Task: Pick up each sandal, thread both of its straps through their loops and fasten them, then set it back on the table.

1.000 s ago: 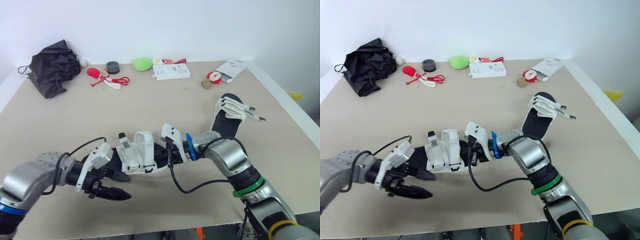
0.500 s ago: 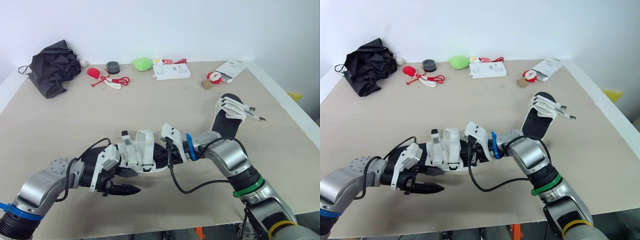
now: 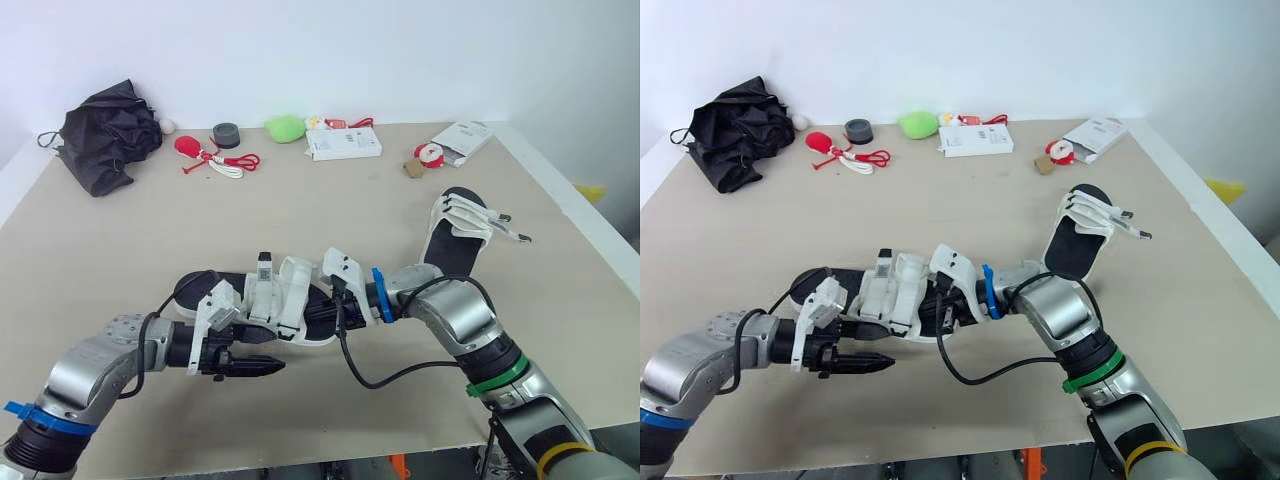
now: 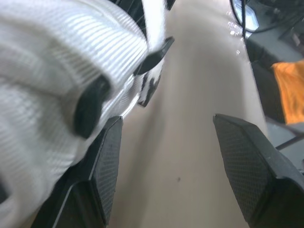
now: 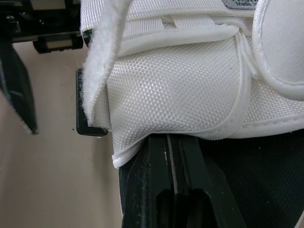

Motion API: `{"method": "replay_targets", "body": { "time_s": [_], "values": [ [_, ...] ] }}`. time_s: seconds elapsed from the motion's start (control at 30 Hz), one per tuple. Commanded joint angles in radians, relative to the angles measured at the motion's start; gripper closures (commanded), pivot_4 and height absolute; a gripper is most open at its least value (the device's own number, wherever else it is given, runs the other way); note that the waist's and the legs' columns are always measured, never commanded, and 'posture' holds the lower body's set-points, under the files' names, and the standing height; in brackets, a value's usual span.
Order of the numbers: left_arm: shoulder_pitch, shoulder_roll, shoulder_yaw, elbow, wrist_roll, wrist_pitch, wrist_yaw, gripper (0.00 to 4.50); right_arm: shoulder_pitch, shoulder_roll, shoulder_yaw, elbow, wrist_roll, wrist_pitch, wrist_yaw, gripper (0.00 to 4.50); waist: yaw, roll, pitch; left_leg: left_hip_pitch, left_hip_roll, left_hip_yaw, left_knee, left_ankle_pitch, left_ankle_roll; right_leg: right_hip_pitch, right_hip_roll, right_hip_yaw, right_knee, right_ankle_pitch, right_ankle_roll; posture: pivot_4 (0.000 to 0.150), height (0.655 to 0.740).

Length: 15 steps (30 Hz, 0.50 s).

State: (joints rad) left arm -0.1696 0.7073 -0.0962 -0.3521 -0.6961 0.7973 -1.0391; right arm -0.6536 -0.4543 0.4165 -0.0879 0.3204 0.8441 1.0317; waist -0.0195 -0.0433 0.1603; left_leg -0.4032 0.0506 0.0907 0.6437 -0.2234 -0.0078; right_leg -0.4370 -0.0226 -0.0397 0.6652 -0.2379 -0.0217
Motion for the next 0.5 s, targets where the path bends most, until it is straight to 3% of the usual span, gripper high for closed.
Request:
{"method": "replay_targets", "body": {
  "time_s": [0.03, 0.5],
  "values": [
    [-0.039, -0.003, 0.067, -0.090, -0.136, 0.073, 0.002, 1.37, 0.014, -0.001, 0.017, -0.002, -0.003, 0.014, -0.005, 4.50, 0.000, -0.001, 0.000, -0.001, 0.000, 0.000, 0.001, 0.000, 0.000, 0.000, 0.000, 0.000, 0.000, 0.000, 0.000, 0.150, 0.7400],
    [-0.101, 0.004, 0.020, -0.031, -0.159, 0.260, 0.097, 1.37, 0.017, 0.000, 0.013, -0.005, -0.001, 0.013, -0.013, 4.50, -0.001, 0.000, 0.000, 0.000, 0.000, 0.000, 0.002, 0.000, 0.000, 0.000, 0.001, 0.000, 0.000, 0.001, 0.000, 0.150, 0.7400]
  ]
}}
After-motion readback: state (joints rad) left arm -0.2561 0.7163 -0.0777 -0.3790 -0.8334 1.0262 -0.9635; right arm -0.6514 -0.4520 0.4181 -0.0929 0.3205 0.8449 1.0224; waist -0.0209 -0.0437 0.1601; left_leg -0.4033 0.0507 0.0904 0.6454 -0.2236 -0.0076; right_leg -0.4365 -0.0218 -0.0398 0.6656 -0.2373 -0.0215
